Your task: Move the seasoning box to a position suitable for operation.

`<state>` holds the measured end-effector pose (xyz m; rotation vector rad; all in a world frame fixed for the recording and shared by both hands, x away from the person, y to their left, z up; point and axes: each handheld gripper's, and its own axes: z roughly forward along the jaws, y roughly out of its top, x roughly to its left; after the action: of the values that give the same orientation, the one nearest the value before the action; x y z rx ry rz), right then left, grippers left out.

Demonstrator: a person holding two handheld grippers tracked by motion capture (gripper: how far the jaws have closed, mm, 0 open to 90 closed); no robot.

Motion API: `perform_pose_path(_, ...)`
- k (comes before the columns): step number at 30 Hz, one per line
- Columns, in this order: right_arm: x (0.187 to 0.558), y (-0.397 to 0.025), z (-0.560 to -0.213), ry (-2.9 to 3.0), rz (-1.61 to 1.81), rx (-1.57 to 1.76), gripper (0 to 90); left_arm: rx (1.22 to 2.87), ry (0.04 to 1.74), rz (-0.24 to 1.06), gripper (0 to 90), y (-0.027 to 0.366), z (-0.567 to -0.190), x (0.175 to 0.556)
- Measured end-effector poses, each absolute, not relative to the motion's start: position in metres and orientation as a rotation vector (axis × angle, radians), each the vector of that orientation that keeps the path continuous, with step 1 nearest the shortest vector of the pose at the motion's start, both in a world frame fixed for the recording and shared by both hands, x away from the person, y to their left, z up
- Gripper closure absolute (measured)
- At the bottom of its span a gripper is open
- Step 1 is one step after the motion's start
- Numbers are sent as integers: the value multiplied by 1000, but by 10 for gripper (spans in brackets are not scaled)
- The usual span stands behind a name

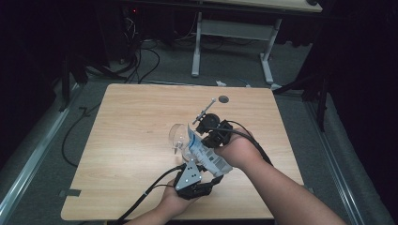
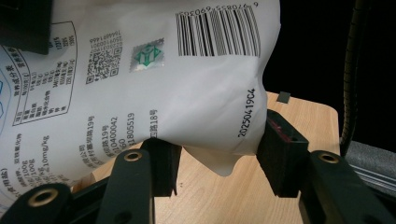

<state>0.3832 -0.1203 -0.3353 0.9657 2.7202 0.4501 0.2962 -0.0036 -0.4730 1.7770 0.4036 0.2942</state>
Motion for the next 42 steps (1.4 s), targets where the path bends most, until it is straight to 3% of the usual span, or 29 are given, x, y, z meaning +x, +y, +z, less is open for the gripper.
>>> perform_pose_path(42, 383, -119, -337, 2722, 453, 961, 899, 1769, 399, 291, 534, -3, -471, 296)
